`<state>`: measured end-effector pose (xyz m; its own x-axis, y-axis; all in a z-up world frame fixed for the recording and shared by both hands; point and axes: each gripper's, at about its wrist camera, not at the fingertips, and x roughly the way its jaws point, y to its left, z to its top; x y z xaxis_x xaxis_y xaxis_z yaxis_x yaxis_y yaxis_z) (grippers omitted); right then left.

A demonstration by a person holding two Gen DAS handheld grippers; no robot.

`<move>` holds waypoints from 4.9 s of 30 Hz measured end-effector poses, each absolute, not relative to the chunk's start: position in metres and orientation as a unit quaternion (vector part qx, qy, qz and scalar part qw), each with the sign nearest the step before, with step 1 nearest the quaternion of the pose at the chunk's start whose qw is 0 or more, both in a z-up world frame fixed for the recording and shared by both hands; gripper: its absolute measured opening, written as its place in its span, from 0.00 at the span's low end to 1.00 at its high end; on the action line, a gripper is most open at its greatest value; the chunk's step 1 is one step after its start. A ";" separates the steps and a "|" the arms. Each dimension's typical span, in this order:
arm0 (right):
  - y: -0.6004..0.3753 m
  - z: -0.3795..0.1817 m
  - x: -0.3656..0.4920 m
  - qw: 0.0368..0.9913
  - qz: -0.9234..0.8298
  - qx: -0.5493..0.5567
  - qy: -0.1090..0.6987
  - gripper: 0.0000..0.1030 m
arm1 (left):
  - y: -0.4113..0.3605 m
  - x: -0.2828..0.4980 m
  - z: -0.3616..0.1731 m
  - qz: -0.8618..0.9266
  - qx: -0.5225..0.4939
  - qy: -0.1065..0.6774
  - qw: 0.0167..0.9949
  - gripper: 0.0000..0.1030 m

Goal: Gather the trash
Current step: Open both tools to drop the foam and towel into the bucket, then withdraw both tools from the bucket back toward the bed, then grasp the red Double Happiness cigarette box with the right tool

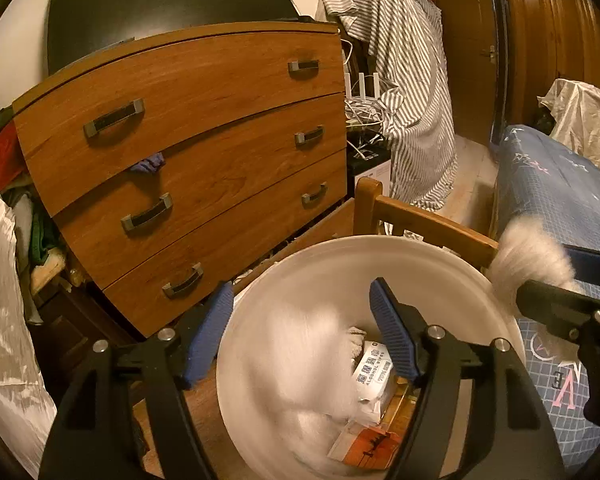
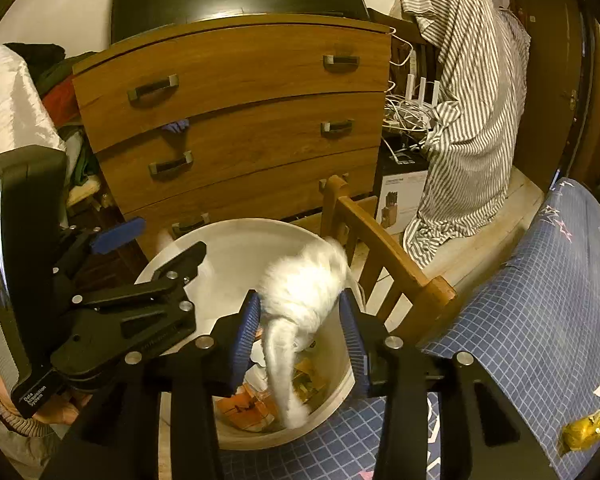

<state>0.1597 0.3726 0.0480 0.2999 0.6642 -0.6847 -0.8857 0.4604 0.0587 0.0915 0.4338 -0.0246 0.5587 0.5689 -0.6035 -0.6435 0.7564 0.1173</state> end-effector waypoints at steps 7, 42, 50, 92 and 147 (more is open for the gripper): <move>0.369 0.047 0.158 0.789 0.490 -0.164 0.331 0.41 | 0.432 0.089 -0.024 0.341 -0.062 0.316 0.883 0.66; 0.252 0.077 0.124 0.865 0.426 -0.122 0.236 0.41 | 0.345 0.072 -0.008 0.338 -0.036 0.281 0.898 0.71; 0.184 0.069 0.119 0.877 0.401 -0.098 0.246 0.42 | 0.301 0.079 -0.016 0.305 -0.027 0.291 0.907 0.76; -0.276 -0.045 0.189 0.935 0.089 0.126 0.318 0.84 | -0.012 0.166 -0.100 0.035 0.078 0.382 0.920 0.88; -0.333 -0.114 0.109 0.920 0.013 0.125 0.372 0.74 | -0.136 0.244 -0.119 -0.148 0.063 0.449 0.879 0.73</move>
<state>0.1090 -0.3330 -0.1144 0.7224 0.1160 -0.6817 0.0700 0.9685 0.2389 0.2443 -0.1359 -0.1189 0.5535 -0.2031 -0.8077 0.3171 0.9482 -0.0212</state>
